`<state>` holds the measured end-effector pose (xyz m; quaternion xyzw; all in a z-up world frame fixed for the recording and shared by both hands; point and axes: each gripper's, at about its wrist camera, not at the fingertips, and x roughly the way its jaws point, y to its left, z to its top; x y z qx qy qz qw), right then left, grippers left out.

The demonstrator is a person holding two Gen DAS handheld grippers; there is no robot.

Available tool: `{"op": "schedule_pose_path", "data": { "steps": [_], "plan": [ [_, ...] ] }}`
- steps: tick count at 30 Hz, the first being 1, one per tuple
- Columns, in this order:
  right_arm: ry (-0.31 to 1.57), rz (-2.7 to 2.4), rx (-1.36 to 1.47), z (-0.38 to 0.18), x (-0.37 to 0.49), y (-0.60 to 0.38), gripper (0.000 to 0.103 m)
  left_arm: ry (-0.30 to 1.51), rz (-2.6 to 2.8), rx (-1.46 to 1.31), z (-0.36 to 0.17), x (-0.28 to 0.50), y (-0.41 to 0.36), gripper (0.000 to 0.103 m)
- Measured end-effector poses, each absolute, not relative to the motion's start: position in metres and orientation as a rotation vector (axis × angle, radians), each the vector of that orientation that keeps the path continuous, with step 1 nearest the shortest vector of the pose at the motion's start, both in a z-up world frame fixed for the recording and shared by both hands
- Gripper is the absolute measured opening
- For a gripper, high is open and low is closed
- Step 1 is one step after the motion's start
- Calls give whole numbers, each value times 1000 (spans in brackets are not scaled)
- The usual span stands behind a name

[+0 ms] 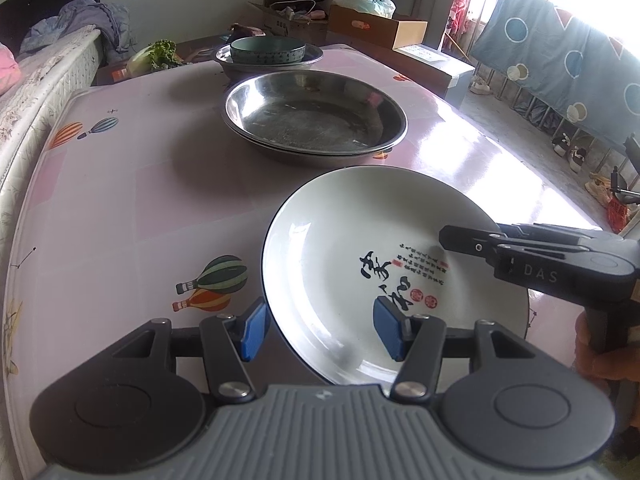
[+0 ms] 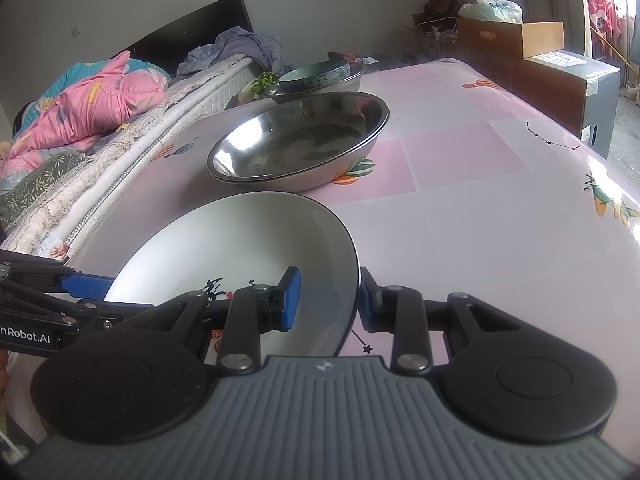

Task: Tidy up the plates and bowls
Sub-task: 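Carry the held white calligraphy plate with both tools toward the steel plates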

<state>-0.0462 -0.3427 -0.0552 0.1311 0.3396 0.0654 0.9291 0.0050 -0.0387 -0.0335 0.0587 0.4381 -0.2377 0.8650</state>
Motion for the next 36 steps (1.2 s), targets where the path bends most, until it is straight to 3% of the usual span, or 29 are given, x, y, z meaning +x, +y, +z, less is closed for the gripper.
{"op": "schedule_pose_path", "data": {
  "steps": [36],
  "plan": [
    [691, 122, 195, -53, -62, -331, 34, 959, -481, 155, -40, 13, -52, 65]
  ]
}}
